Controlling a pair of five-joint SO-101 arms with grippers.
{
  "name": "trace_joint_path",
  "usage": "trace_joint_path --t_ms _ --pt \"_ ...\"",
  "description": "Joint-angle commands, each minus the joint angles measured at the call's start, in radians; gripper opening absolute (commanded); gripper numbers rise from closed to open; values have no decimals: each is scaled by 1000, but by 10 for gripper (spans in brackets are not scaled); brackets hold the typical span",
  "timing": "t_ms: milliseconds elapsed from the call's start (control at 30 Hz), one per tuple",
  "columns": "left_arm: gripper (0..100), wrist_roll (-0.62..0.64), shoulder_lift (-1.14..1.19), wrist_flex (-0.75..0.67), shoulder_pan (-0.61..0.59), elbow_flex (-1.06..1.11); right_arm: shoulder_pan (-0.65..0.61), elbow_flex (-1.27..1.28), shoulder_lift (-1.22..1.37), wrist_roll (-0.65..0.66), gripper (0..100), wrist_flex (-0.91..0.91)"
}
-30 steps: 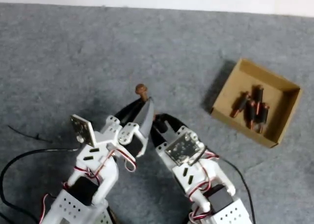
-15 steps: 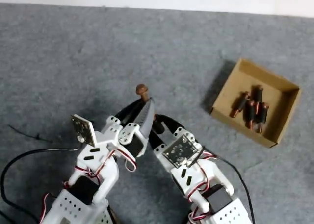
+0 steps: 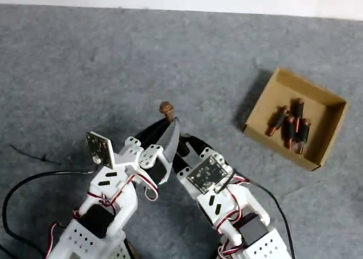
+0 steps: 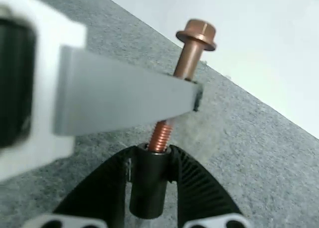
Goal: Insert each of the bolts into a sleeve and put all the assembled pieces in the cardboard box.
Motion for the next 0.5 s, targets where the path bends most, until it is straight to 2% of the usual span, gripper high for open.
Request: trace_joint_path --t_ms 0,100,267,467 --pt "5 -11 -2 43 16 24 15 151 -16 3 5 -36" --pt "5 -11 -2 92 38 24 35 151 -16 3 5 -39" --pt "5 -158 -2 210 136 24 35 151 -16 3 5 -39" --pt "5 -158 -2 216 99 24 36 151 -16 3 5 -39"
